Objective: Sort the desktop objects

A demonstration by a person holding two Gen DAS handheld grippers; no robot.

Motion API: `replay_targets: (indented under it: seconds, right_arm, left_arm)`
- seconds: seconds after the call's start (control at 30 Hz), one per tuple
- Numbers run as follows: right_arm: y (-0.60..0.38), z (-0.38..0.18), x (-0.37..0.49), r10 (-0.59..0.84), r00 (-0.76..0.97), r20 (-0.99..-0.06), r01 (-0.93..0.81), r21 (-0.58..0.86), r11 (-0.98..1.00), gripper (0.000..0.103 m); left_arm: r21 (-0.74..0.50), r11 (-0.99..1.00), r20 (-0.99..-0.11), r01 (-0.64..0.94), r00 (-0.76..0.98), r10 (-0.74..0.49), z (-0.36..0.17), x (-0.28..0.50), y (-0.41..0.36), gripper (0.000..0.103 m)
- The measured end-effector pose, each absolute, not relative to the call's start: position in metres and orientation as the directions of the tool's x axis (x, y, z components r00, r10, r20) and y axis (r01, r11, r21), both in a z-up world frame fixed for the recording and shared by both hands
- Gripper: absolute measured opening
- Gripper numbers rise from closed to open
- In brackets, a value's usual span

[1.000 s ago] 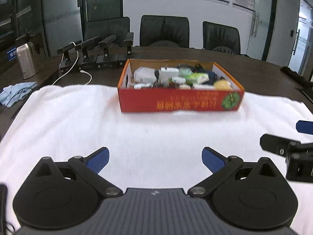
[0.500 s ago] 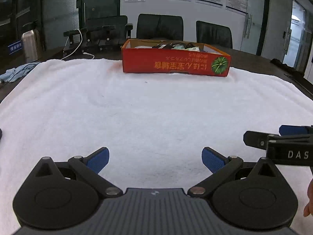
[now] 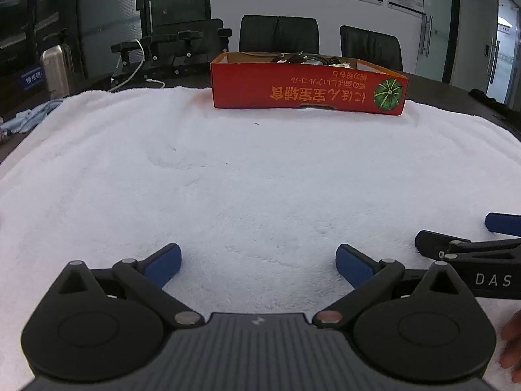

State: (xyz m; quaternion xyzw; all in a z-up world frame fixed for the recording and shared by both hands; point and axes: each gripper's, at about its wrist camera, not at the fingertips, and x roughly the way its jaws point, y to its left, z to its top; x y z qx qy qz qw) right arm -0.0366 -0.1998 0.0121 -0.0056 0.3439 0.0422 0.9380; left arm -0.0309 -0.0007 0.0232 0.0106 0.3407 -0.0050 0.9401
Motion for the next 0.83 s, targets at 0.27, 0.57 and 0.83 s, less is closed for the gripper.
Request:
replay_targets:
  seconds: [0.27,0.57,0.83]
  right_arm:
    - [-0.1976,0.0139,-0.0392,0.062,0.763,-0.644,-0.071,0.011,0.997,0.103]
    - [-0.1988,0.0139,-0.0386,0.064,0.762,-0.644,-0.071,0.015,0.997,0.103]
    - [-0.1989,0.014,-0.0385,0.064,0.762,-0.644,-0.071,0.015,0.997,0.103]
  left_arm:
    - [-0.004,1.0,-0.643,0.019,0.766,-0.017,0.0228,-0.0305,0.0017,0.103]
    - [-0.003,1.0,-0.644,0.02,0.765,-0.018,0.0229,-0.0311,0.0036,0.103]
    - [-0.003,1.0,-0.644,0.02,0.765,-0.017,0.0229,-0.0311,0.0033,0.103]
